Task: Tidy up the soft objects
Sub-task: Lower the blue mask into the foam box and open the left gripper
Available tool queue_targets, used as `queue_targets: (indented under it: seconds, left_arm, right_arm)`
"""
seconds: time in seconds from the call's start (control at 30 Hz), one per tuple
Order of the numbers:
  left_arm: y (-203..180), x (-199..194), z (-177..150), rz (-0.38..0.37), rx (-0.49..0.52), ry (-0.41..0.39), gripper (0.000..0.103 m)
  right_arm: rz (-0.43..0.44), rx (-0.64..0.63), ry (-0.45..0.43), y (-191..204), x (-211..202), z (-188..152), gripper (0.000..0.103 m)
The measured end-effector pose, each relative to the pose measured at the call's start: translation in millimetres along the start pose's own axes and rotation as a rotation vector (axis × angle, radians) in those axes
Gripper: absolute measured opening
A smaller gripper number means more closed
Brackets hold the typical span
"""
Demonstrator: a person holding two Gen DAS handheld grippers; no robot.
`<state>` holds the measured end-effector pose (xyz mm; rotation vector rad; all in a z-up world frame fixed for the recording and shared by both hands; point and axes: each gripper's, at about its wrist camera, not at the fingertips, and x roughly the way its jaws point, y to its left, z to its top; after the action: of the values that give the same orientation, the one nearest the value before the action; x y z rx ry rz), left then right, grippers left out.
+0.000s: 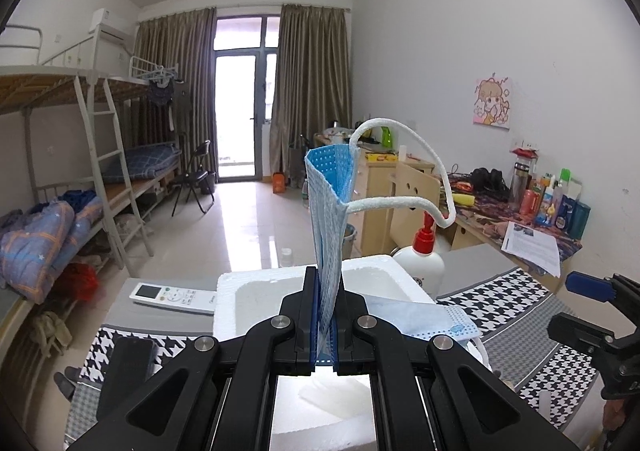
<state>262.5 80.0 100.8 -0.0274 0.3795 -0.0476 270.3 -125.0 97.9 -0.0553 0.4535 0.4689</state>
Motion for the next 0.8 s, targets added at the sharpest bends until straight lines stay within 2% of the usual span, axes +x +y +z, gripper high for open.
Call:
queue_targets:
  seconds: [0.2, 0.23, 0.27, 0.33, 0.37, 0.4, 0.47, 0.57, 0.8]
  left_arm:
    - [0.4, 9.4, 1.4, 0.039, 0.002, 0.019, 0.005]
    - [-0.5, 11.1, 1.9, 0.051, 0.005, 0.021, 0.006]
    - [-0.9, 12.3, 2.2, 0.062, 0.009, 0.025, 0.013]
    - [-0.9, 12.7, 2.3, 0.081, 0.013, 0.023, 0.041]
    - [-0.6, 11.2, 2.1, 0.094, 0.01, 0.015, 0.069]
    - [0.5, 8.6, 2.4, 0.109, 0.005, -0.002, 0.086]
    - [1.8, 2.2, 3.0, 0.134, -0.005, -0.034, 0.095]
    - [2.8, -3.5, 3.3, 0.141, -0.006, -0.049, 0.102]
    - [-2.4, -23.8, 0.8, 0.138, 0.015, -0.064, 0.102]
  right_arm:
    - [0.0, 0.013, 0.004, -5.2, 0.2, -2.8, 0.086]
    - [0.0, 0.015, 0.005, -5.7, 0.1, -2.9, 0.086]
    - [-0.002, 0.017, 0.005, -6.1, -0.1, -3.0, 0.086]
    - [-0.002, 0.016, 0.003, -1.4, -3.2, -2.4, 0.086]
    - [-0.003, 0.015, 0.002, -1.0, -3.8, -2.4, 0.086]
    - [-0.005, 0.015, 0.001, -1.5, -4.8, -2.6, 0.086]
    - [-0.006, 0.015, 0.001, -1.6, -5.6, -2.8, 0.086]
    - [-0.008, 0.018, -0.001, -1.6, -6.7, -3.7, 0.086]
    - [0.003, 0.015, -0.015, 5.0, -18.5, -5.9, 0.086]
